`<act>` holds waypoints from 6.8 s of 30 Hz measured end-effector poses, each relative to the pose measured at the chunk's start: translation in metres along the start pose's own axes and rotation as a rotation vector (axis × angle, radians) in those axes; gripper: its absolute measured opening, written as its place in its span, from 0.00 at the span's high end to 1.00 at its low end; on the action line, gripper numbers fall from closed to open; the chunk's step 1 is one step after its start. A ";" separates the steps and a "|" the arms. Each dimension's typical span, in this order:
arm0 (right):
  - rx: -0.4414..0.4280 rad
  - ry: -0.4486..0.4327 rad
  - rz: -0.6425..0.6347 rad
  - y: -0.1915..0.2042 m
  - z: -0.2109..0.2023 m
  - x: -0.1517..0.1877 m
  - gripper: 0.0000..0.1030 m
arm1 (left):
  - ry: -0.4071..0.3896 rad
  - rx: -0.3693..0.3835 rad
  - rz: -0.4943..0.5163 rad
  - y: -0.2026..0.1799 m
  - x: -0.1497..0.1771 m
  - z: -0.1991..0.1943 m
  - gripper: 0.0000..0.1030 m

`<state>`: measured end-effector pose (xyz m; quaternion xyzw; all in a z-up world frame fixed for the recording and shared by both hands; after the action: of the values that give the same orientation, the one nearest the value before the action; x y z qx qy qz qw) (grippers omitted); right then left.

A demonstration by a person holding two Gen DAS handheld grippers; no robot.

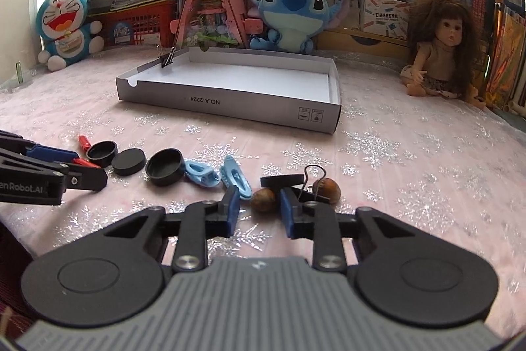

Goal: Organize rigid objects
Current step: 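Move the right tool toward a brown acorn while the left tool approaches a red cylinder, then close the right gripper on the acorn while the left gripper grasps the red cylinder, then carry the acorn and red cylinder over the white tray with both tools, then open the right gripper to drop the acorn while the left gripper releases the cylinder, then withdraw both tools from the tray back toward the remaining objects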

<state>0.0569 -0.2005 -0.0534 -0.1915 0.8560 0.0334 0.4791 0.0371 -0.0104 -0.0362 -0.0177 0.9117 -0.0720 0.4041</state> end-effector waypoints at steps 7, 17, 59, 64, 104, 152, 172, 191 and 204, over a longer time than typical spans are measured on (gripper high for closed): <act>0.002 0.010 -0.047 -0.004 0.001 0.001 0.60 | -0.009 0.000 0.014 -0.002 0.001 0.001 0.58; 0.002 -0.009 -0.059 0.003 -0.004 0.000 0.74 | -0.021 -0.003 0.029 -0.004 0.002 0.001 0.59; 0.005 -0.024 -0.108 -0.003 0.007 0.001 0.48 | -0.066 0.031 -0.026 0.008 -0.029 -0.010 0.59; -0.011 -0.020 -0.112 -0.001 0.006 -0.001 0.79 | -0.066 0.025 -0.032 0.011 -0.029 -0.007 0.59; -0.219 0.173 0.440 -0.065 0.104 -0.120 0.79 | 0.097 0.090 -0.164 0.012 -0.170 0.103 0.59; -0.126 0.166 0.272 -0.051 0.121 -0.110 0.43 | 0.069 0.008 -0.111 0.011 -0.151 0.114 0.33; -0.043 -0.023 0.036 -0.033 0.042 -0.074 0.20 | -0.089 0.062 -0.033 0.012 -0.086 0.031 0.19; -0.026 -0.067 -0.077 -0.031 0.003 -0.014 0.17 | -0.129 0.021 0.005 0.041 -0.033 0.004 0.16; -0.031 -0.037 -0.042 -0.035 -0.010 0.006 0.46 | -0.066 0.011 0.052 0.044 -0.013 0.000 0.43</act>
<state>0.0592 -0.2374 -0.0486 -0.2161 0.8422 0.0404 0.4924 0.0464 0.0339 -0.0330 0.0056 0.8975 -0.0658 0.4360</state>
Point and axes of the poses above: each gripper's, at about its wrist camera, not at the fingertips, and z roughly the way its jaws point, y to its left, x to its underside, the point moved 7 cm from there along z, roughly the way its jaws point, and after that the axes turned 7 degrees about -z, right-handed, at the moved point
